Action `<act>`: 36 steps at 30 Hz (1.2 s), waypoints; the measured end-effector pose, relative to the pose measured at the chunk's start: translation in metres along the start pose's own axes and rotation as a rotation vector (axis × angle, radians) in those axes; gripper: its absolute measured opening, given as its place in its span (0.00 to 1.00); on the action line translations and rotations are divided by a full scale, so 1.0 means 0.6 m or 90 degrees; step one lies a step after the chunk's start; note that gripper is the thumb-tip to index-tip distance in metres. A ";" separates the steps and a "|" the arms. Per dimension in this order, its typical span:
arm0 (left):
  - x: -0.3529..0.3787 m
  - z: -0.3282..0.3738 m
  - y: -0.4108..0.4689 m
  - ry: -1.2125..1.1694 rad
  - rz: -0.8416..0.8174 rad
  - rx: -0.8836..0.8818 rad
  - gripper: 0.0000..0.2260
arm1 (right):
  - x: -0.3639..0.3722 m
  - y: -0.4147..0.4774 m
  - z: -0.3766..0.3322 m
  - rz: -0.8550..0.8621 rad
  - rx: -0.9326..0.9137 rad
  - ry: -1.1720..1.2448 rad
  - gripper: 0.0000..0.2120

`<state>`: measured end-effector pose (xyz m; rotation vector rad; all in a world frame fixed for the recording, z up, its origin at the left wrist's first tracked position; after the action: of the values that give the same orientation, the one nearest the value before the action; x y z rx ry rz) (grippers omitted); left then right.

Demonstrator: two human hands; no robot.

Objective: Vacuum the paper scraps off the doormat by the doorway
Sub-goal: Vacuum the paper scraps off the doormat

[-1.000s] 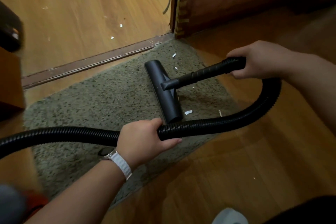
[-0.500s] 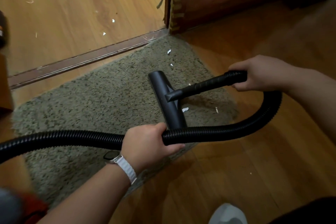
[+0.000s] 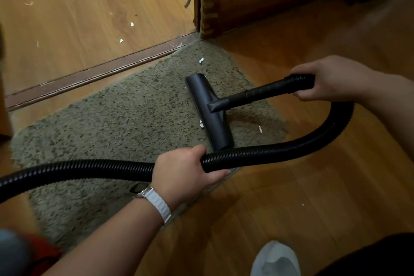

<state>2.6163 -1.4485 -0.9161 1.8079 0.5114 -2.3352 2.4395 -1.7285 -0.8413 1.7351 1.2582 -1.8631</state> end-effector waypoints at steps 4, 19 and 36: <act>0.001 0.019 -0.003 0.004 -0.017 0.012 0.30 | 0.024 -0.020 0.016 -0.016 0.022 -0.005 0.09; 0.025 0.016 -0.018 0.015 -0.043 0.040 0.31 | 0.059 -0.004 -0.030 0.004 -0.027 -0.004 0.10; 0.027 0.003 -0.035 0.008 -0.075 0.024 0.29 | 0.058 0.040 -0.105 -0.005 -0.087 -0.050 0.08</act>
<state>2.6038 -1.4280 -0.9277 1.8579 0.5949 -2.4273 2.4901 -1.6836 -0.8753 1.5738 1.3304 -1.7870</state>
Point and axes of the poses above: each hand's wrist, its own y-axis towards the middle knuckle, its own x-axis out of the palm, z = x × y, the point moved 4 cm from there along y, towards the middle knuckle, and after that the axes turned 1 degree about -x, right-handed, at the moved point
